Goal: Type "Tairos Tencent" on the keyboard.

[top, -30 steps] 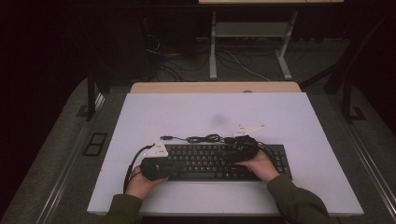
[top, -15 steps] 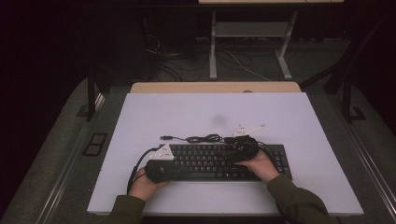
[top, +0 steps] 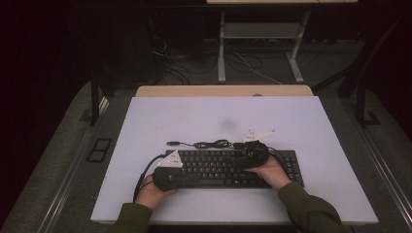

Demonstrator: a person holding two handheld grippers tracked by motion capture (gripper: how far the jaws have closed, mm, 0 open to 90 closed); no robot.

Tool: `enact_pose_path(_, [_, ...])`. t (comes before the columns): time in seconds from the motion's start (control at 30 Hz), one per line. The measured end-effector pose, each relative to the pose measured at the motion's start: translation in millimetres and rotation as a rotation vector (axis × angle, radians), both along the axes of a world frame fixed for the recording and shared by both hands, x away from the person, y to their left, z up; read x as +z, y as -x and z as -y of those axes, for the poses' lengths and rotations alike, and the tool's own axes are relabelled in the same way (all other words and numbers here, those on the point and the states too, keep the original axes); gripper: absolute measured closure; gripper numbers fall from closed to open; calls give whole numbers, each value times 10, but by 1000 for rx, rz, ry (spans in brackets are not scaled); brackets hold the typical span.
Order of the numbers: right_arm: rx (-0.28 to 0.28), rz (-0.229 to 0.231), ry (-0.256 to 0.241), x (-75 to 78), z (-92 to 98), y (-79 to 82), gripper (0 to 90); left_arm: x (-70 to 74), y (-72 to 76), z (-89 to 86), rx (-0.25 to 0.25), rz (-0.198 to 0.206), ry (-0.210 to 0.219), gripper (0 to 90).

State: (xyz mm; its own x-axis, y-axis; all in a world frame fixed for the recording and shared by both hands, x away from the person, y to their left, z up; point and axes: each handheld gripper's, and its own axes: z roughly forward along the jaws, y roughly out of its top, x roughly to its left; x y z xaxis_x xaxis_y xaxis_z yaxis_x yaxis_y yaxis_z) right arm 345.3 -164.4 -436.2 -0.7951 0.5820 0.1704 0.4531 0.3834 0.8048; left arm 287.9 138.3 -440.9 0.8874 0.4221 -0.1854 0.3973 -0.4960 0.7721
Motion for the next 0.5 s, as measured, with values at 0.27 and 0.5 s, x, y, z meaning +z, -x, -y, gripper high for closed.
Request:
enact_pose_path(0.27, [-1, 1, -4, 4, -1, 2, 271, -9, -1, 2, 1, -5, 6, 889])
enact_pose_path(0.5, [1, 0, 0, -1, -4, 2, 272, -27, -4, 13, -3, -5, -7, 889])
